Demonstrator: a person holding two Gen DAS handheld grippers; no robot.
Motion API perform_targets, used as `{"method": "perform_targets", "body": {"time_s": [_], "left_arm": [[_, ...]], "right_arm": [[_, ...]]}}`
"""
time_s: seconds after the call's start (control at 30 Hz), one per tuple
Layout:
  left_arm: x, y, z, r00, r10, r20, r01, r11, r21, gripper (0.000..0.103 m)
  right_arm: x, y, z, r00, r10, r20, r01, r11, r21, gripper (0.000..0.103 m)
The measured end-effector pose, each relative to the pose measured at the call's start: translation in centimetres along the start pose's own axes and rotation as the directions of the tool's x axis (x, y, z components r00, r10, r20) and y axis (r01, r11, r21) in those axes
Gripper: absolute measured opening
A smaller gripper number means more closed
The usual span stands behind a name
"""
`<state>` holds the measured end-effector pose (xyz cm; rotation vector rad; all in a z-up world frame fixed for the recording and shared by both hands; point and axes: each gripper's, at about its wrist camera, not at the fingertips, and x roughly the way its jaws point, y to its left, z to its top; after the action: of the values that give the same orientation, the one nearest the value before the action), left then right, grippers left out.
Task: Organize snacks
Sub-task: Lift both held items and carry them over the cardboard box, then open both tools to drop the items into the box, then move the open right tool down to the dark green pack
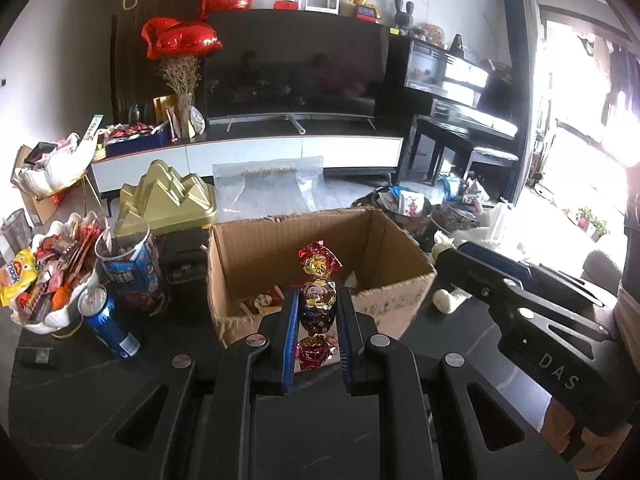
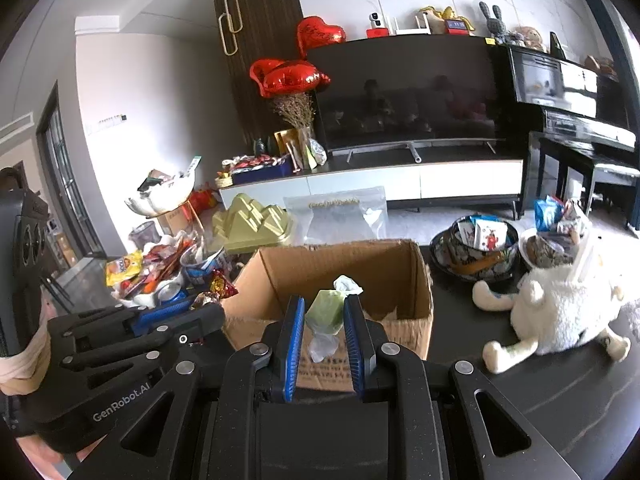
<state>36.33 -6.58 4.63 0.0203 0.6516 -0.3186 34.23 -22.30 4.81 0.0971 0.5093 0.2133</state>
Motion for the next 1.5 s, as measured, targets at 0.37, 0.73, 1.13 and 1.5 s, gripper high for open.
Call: {"method": "perform_targets", "body": {"time_s": [0.37, 0.73, 1.13, 1.5], "left_arm": [[4.1, 1.5, 1.9, 1.0, 0.024, -0.017, -0.024, 1.0, 0.001, 0.019], [6.3, 2.8, 3.3, 0.994, 0.105, -0.023, -0.106, 0.994, -0.028, 0.035], [1.9, 0.4, 0.9, 0.997, 0.077, 0.007, -0.077, 0.997, 0.006, 0.047], [-2.3, -2.5, -2.5, 0.999, 0.051, -0.002, -0.051, 0.998, -0.045, 0.06]], "right_arm": [[4.1, -0.5, 1.6, 1.0, -0.006, -0.006, 0.006, 0.999, -0.039, 0.022], [7.5, -1.6, 2.0, 0.996, -0.083, -0.039, 0.081, 0.996, -0.04, 0.034], [3.2, -1.8, 0.4, 0.998, -0.043, -0.036, 0.042, 0.999, -0.025, 0.037], [-2.1, -2.4, -2.3, 0.999, -0.03, -0.039, 0.029, 0.999, -0.026, 0.052]]}}
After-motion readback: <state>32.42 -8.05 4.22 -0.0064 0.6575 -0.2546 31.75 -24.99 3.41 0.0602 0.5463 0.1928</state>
